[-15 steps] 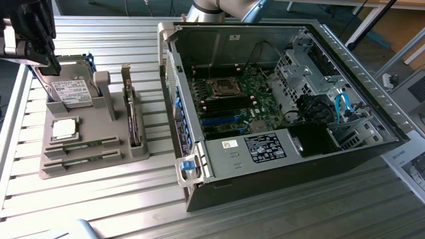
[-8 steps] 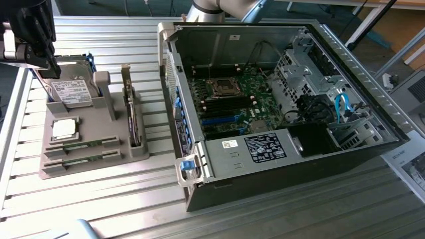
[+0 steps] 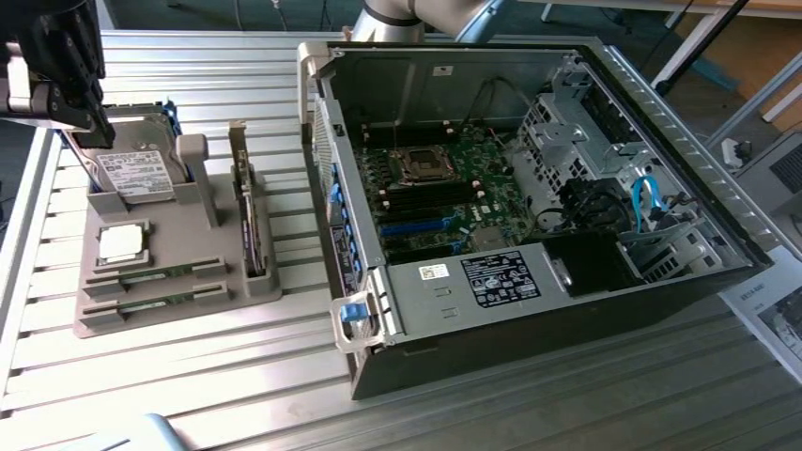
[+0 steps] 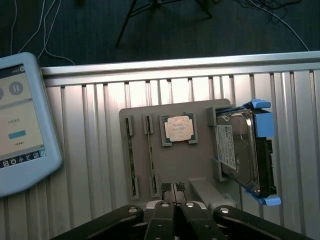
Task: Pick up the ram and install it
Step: 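Pick up the ram and move it above insertion slot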
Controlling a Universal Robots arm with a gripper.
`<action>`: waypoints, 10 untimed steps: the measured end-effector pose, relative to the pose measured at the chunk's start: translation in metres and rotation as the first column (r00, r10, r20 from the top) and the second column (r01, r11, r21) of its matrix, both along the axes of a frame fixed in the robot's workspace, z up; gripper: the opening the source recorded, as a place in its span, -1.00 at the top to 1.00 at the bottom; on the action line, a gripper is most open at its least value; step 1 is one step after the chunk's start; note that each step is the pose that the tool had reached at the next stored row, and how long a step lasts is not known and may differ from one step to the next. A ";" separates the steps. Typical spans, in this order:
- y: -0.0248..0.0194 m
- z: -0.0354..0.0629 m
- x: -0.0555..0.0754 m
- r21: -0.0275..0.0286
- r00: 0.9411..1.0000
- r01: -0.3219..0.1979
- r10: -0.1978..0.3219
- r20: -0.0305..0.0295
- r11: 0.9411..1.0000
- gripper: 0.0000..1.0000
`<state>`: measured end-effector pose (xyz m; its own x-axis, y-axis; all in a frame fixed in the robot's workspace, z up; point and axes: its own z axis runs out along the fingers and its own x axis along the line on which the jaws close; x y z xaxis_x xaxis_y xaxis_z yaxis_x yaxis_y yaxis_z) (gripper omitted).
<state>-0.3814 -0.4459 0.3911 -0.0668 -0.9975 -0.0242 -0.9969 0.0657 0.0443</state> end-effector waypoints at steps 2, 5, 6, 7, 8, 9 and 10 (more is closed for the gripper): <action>0.0000 0.0000 0.000 0.000 1.000 -0.001 0.001 0.000 1.000 0.80; -0.0028 -0.0009 0.000 0.000 1.000 -0.001 0.001 0.000 1.000 0.80; -0.0042 -0.0014 0.000 0.000 1.000 -0.001 0.001 0.000 1.000 0.80; -0.0049 -0.0017 0.000 0.000 1.000 -0.001 0.001 0.000 1.000 0.80; -0.0057 -0.0020 0.000 0.000 1.000 -0.001 0.001 0.000 1.000 0.80; -0.0072 -0.0027 0.000 0.000 1.000 -0.001 0.001 0.000 1.000 0.80; -0.0090 -0.0033 0.000 0.000 1.000 -0.001 0.001 0.000 1.000 0.80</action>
